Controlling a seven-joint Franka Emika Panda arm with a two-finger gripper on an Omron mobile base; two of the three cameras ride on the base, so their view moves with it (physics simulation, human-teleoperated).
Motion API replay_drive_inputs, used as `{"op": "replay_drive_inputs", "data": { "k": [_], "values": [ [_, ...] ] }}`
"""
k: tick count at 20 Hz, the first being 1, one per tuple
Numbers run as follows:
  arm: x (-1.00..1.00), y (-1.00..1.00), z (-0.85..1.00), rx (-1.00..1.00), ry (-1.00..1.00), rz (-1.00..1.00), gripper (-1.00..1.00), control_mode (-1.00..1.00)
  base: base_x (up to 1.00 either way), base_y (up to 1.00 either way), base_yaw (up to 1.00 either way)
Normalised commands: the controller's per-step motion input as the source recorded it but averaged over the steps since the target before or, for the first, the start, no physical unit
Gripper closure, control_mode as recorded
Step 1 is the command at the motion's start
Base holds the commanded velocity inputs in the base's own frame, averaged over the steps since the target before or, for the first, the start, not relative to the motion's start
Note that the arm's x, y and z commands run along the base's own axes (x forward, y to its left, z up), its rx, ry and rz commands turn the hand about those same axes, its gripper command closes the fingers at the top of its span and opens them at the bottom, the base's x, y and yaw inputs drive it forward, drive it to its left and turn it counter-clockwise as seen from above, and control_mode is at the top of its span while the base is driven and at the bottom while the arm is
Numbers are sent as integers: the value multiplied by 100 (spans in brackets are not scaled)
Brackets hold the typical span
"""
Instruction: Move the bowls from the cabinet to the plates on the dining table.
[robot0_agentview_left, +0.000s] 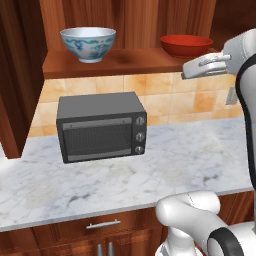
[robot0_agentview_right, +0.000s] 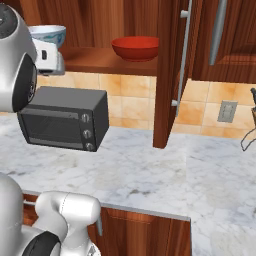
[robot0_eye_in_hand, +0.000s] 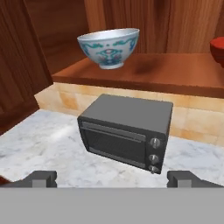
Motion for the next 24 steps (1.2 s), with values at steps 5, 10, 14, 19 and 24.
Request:
{"op": "replay_drive_inputs", "data": {
  "k": [5, 10, 14, 19, 24],
  "values": [
    [64, 1, 4, 15, 0, -7, -100, -100, 0, 0, 0],
    [60, 9, 15, 12, 0, -10, -100, -100, 0, 0, 0],
    [36, 24, 40, 9, 1, -10, -100, -100, 0, 0, 0],
    [27, 37, 42, 5, 0, -9, -100, -100, 0, 0, 0],
    [17, 20, 17, 2, 1, -1, -100, -100, 0, 0, 0]
  ]
}}
